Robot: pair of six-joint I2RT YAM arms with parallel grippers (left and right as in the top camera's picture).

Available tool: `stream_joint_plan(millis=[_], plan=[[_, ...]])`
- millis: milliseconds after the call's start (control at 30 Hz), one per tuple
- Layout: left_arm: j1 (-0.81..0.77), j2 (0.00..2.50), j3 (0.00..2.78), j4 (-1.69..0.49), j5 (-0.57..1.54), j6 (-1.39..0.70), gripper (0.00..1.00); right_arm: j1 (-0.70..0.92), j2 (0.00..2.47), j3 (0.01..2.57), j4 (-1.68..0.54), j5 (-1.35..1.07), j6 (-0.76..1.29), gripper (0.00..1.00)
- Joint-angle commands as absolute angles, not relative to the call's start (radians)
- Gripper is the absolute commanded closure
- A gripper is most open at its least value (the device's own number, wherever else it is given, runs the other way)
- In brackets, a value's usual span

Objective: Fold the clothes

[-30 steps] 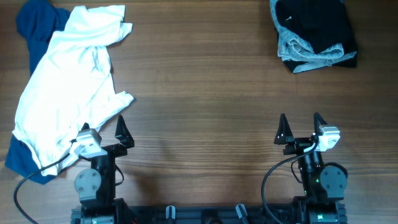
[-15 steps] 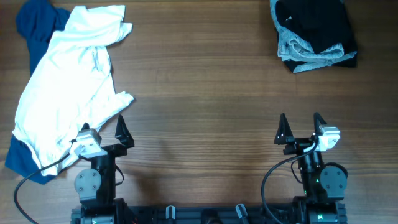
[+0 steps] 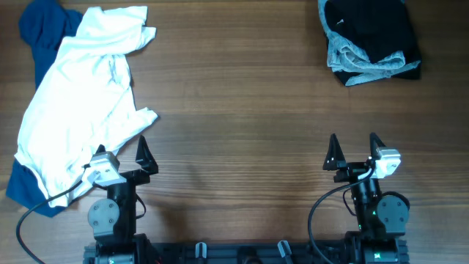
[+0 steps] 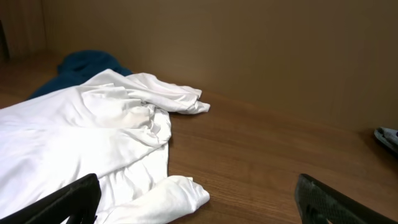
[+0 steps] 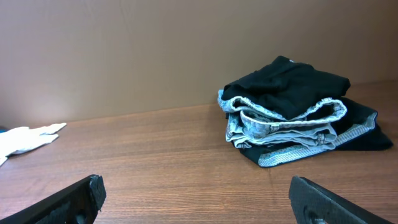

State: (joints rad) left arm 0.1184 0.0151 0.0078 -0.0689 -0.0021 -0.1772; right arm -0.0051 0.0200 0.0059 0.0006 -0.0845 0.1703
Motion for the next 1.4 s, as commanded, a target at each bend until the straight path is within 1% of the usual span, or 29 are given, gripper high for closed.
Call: stream_joint_plan(millis=[0, 733, 1033, 1100, 1200, 1300, 1367], plan=[[0.113, 0.016, 0.006, -0.076, 0.014, -0.165, 0.0, 0.001, 0.016, 0.005, 0.003, -0.073, 0.157, 0.0], [0.113, 0.016, 0.006, -0.075, 0.014, -0.165, 0.0, 0.001, 0.018, 0.005, 0.004, -0.073, 0.159, 0.0], [0.113, 0.016, 0.006, -0.072, 0.018, -0.173, 0.0, 0.001, 0.018, 0.005, 0.09, -0.048, 0.158, 0.0], [0.113, 0.016, 0.007, -0.039, 0.018, -0.173, 0.0, 0.001, 0.018, 0.006, 0.136, -0.047, 0.157, 0.0], [0.114, 0.016, 0.047, -0.036, 0.016, -0.173, 0.0, 0.001, 0.018, 0.01, 0.173, -0.052, 0.157, 0.0], [0.114, 0.049, 0.131, -0.118, -0.002, -0.172, 0.0, 0.001, 0.052, 0.046, 0.177, -0.056, 0.156, 0.0], [0.114, 0.123, 0.219, -0.168, -0.006, -0.172, 0.0, 0.001, 0.121, 0.083, 0.202, -0.084, 0.135, 0.0]])
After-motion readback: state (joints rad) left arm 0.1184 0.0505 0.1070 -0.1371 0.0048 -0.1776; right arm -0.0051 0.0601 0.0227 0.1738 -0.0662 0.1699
